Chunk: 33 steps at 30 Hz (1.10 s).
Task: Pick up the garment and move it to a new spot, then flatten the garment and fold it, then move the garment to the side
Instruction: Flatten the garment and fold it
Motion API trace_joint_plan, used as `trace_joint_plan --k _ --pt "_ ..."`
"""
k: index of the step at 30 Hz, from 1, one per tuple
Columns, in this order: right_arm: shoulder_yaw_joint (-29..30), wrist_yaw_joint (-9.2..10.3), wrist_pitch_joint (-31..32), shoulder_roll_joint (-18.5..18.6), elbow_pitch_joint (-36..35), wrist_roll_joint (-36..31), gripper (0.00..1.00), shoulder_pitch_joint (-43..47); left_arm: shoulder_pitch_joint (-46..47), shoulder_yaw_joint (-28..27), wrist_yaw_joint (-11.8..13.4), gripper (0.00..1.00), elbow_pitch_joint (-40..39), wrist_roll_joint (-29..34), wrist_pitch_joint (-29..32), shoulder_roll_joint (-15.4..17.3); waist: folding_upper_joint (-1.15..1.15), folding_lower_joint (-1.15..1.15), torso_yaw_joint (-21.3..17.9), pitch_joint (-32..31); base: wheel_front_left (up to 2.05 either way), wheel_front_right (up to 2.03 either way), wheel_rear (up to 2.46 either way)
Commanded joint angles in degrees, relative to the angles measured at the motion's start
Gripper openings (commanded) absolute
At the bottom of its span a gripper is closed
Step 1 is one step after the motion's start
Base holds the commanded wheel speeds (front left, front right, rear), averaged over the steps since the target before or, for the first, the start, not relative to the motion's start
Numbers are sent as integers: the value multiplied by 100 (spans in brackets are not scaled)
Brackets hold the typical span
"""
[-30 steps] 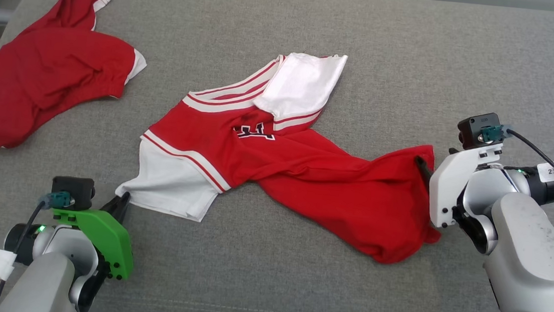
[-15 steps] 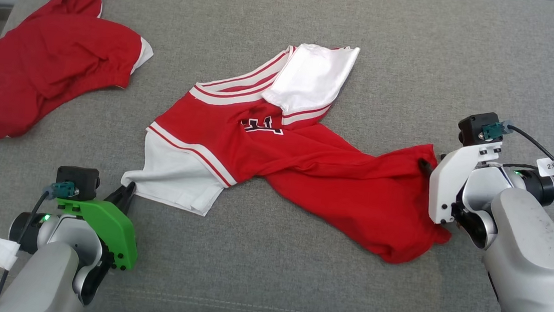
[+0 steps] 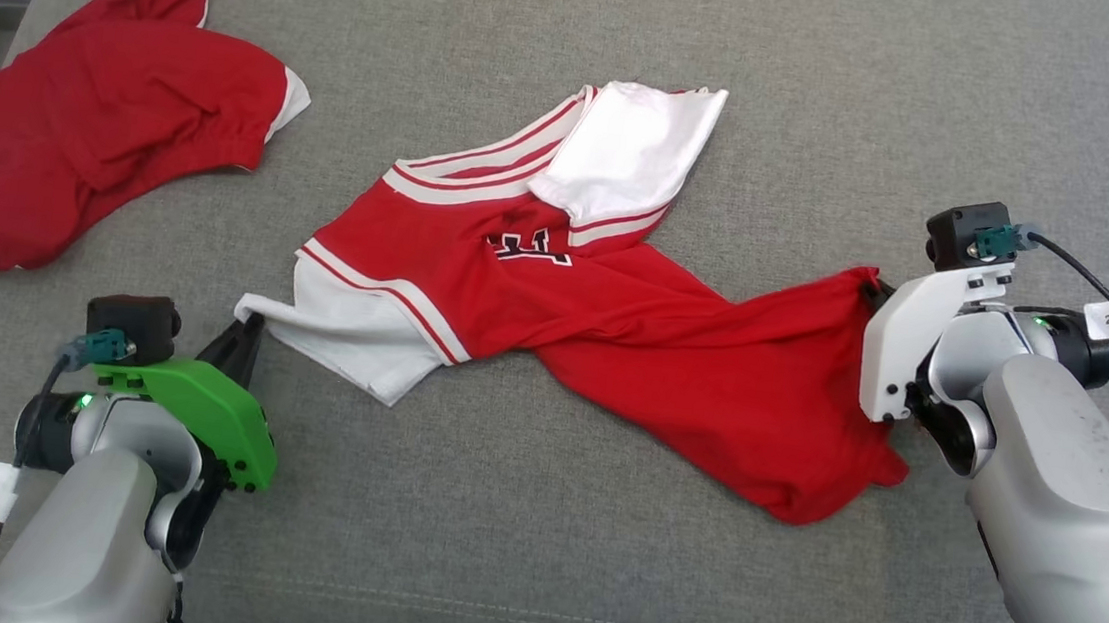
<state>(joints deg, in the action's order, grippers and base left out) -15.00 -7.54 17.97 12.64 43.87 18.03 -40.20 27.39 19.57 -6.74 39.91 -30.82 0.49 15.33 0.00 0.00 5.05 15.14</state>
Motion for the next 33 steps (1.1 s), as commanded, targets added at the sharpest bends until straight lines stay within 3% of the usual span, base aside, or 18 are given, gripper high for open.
trace_joint_plan --k 1,11,19,26,33 --pt "28 10 -185 58 -11 5 0 -80 147 -113 58 0 -56 -111 -124 -49 0 0 -15 -88 0 0 0" --pt "189 10 -1026 206 -342 15 0 -150 474 -589 353 0 -647 -538 -425 -231 0 0 -161 -572 0 0 0" --pt "275 10 -1496 248 -746 154 0 -154 651 -929 564 0 -1216 -999 -329 -492 0 0 -318 -893 0 0 0" --pt "-130 10 -1172 429 -1195 331 0 -331 947 -1301 581 0 -1616 -1837 162 -798 0 0 -549 -778 0 0 0" --pt "-935 9 -738 326 -1136 576 0 -1293 2132 -1182 639 0 -1317 -1719 561 -584 0 0 -1049 88 0 0 0"
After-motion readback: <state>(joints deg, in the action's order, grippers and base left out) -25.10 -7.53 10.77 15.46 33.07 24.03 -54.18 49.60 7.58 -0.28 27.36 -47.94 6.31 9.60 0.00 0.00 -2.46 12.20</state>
